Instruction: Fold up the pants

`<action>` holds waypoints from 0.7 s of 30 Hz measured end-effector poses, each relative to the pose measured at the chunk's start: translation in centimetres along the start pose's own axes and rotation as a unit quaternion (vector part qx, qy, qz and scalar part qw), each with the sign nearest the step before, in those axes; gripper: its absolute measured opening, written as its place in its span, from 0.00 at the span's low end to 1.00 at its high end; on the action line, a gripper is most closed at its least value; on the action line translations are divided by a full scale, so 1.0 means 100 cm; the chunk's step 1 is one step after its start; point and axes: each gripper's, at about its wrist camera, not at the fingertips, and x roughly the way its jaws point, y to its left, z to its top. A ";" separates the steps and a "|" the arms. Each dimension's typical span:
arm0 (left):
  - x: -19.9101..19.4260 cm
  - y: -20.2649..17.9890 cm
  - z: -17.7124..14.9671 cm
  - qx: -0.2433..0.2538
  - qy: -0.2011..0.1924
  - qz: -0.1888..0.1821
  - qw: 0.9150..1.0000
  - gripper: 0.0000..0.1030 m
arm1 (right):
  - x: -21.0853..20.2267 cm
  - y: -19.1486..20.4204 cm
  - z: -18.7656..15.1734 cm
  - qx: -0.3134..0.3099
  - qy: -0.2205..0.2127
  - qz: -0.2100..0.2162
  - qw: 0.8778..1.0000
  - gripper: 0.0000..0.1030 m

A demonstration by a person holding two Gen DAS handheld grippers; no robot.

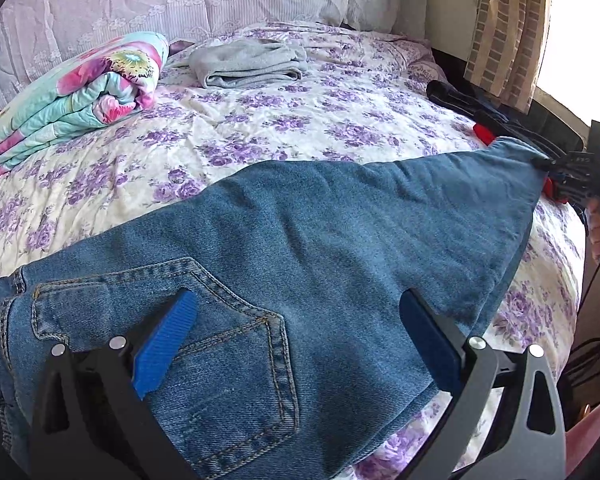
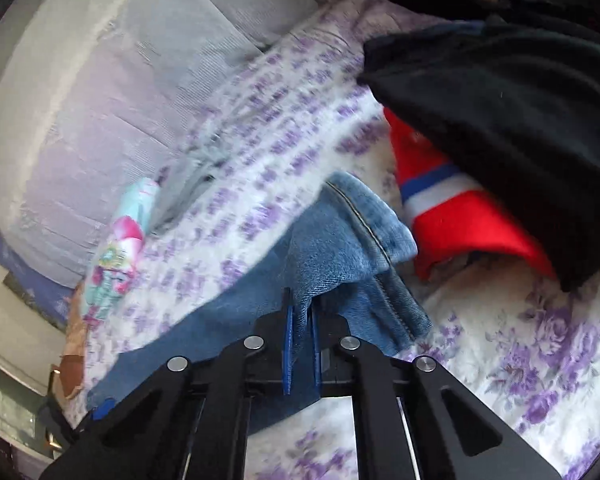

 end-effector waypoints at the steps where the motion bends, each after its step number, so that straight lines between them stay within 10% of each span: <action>1: 0.000 0.000 0.000 0.000 0.000 -0.001 1.000 0.96 | -0.007 0.001 -0.002 -0.001 -0.007 0.007 1.000 0.08; 11: -0.016 0.015 -0.001 -0.035 -0.007 -0.035 0.999 0.96 | -0.009 -0.042 -0.032 0.047 0.039 -0.061 0.996 0.26; 16: -0.055 0.045 -0.018 -0.081 -0.040 -0.053 0.995 0.96 | -0.044 0.047 -0.070 -0.071 0.030 0.074 0.994 0.30; 21: -0.092 0.056 -0.024 -0.066 -0.071 0.017 0.995 0.96 | 0.015 0.142 -0.133 -0.161 0.165 0.226 0.946 0.30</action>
